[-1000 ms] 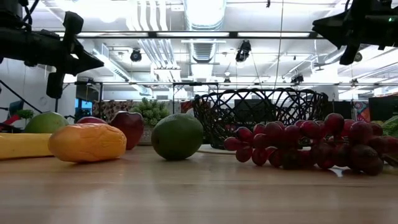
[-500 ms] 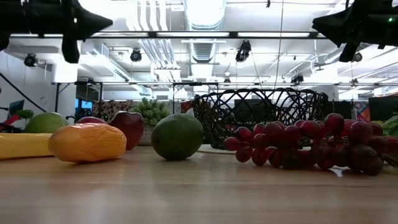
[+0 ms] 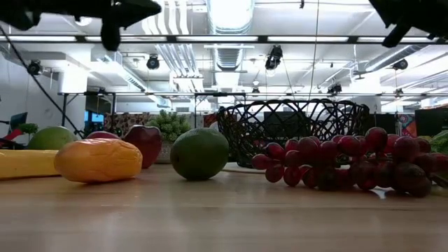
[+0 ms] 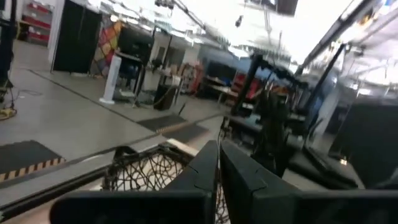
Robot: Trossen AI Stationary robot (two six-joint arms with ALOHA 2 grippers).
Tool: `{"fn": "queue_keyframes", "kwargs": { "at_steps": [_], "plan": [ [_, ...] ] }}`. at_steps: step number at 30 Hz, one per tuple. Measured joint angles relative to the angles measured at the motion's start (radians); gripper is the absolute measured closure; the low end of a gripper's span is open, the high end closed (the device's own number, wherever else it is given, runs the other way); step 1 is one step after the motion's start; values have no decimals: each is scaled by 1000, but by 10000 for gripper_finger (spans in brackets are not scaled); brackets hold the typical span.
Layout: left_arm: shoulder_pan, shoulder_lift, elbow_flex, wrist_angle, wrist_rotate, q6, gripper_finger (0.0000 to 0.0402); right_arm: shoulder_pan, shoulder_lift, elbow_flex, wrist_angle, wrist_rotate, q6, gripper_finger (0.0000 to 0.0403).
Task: Build produce basket
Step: Put the yellow mango into the black wire basket
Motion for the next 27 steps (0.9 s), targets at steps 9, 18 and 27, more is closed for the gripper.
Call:
{"fn": "queue_keyframes", "kwargs": {
  "at_steps": [9, 18, 27],
  "plan": [
    [-1, 188, 287, -574, 64, -250, 401, 0, 150, 45, 21, -7, -55, 349],
    [-47, 458, 624, -1222, 269, -606, 401, 0, 246, 44, 26, -40, -61, 349],
    [-98, 718, 843, -1465, 521, -785, 401, 0, 371, 66, 210, -209, -28, 349]
  ]
}}
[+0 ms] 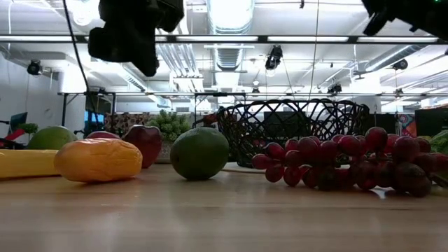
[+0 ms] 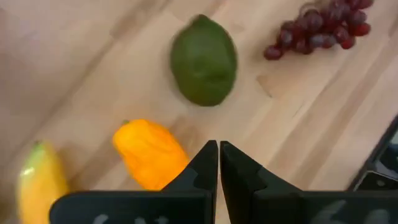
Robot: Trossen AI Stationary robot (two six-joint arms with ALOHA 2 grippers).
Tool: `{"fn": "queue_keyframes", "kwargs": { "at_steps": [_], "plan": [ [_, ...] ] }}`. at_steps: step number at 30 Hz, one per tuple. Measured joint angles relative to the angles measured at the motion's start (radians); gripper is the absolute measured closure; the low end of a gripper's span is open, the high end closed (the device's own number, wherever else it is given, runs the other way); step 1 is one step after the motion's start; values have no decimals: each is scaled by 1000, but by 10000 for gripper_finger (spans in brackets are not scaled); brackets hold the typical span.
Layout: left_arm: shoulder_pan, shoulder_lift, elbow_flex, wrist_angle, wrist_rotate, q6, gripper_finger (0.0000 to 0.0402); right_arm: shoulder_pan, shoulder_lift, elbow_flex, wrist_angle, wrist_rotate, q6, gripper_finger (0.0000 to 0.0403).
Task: Build produce basket
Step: Put the yellow mango into the black wire basket
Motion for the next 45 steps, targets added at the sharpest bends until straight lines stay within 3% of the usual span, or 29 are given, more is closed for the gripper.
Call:
{"fn": "queue_keyframes", "kwargs": {
  "at_steps": [4, 19, 23, 28, 32, 37, 45],
  "plan": [
    [0, 42, 42, 2, 2, -39, 401, 0, 107, 18, 76, -88, 33, 349],
    [-131, 52, 67, -6, -3, -475, 401, 1, 371, 145, 80, -110, 56, 349],
    [-149, 53, 65, -151, -46, -565, 401, 1, 399, 165, 65, -116, 55, 349],
    [-143, 53, 60, -188, -173, -574, 402, 1, 410, 173, 70, -117, 54, 349],
    [-137, 61, 46, -169, -176, -523, 400, 1, 401, 167, 70, -117, 54, 349],
    [-137, 63, 24, -152, -171, -521, 356, 1, 403, 171, 69, -124, 71, 349],
    [-137, 63, -67, -43, -161, -505, 228, 23, 550, 291, 72, -312, 90, 349]
  ]
}}
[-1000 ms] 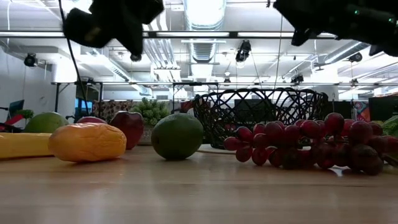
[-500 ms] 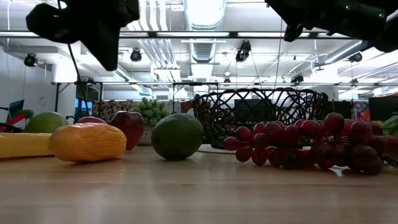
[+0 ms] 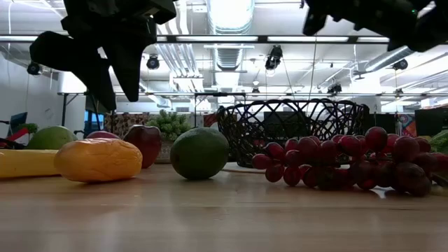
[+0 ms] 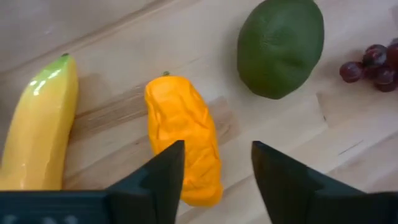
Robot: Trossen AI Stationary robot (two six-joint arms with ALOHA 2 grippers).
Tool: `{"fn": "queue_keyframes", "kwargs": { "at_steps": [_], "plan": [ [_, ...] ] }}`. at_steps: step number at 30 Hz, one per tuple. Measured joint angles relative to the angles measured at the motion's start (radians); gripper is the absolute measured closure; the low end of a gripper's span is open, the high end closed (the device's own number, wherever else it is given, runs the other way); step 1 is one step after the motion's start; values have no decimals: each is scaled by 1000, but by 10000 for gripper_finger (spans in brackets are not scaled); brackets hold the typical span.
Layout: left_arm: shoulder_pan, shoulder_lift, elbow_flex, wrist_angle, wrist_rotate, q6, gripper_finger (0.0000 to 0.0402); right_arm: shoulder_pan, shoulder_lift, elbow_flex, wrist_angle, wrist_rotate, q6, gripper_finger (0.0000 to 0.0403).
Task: Build produce basket
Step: Put the yellow mango into the black wire basket
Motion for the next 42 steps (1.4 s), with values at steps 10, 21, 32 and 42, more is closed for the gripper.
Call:
{"fn": "queue_keyframes", "kwargs": {
  "at_steps": [10, 21, 32, 42],
  "plan": [
    [-1, 0, -41, 7, 6, -44, 192, 34, 143, 85, -4, -10, -35, 349],
    [0, 0, -51, 9, -4, -18, 168, 32, 94, 85, -110, -5, -64, 349],
    [0, 81, -52, 97, 13, -35, 69, 32, 72, 84, -168, 19, -75, 349],
    [2, 178, -52, 104, 51, -36, 68, 32, 73, 84, -181, 32, -82, 349]
  ]
}}
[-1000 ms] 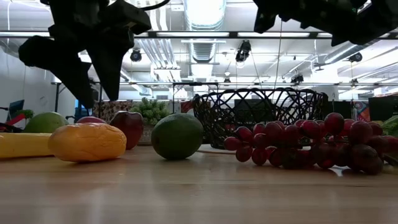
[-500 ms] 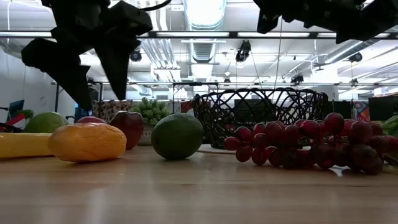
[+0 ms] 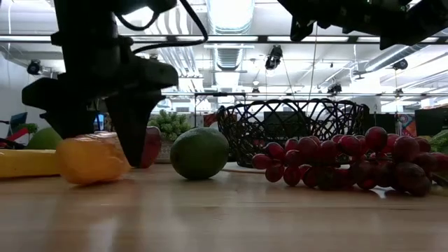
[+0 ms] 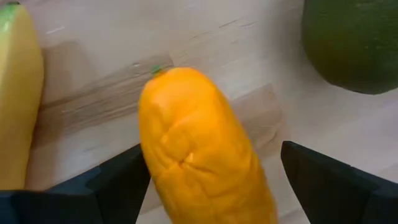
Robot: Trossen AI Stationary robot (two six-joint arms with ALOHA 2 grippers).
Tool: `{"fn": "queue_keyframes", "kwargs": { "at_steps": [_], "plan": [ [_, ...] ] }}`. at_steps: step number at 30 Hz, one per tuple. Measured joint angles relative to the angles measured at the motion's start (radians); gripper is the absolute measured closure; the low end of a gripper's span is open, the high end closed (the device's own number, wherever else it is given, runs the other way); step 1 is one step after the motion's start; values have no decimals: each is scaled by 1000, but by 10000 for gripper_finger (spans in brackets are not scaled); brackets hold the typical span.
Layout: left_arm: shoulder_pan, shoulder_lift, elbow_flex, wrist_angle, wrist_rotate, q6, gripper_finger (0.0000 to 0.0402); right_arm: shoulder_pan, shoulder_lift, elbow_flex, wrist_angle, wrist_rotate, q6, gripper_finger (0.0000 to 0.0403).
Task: Build produce basket
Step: Put the yellow mango into the black wire basket
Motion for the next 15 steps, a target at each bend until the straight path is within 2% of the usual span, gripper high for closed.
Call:
{"fn": "queue_keyframes", "kwargs": {
  "at_steps": [3, 6, 15],
  "plan": [
    [0, 13, 0, 2, 0, 0, 74, 0, 0, 0, 0, 0, 0, 349],
    [0, 19, 0, 2, 7, -1, 97, 0, 0, 0, -1, 0, 0, 349],
    [0, -6, 3, -1, 9, 23, 237, 0, 0, 0, -14, 0, -1, 349]
  ]
}}
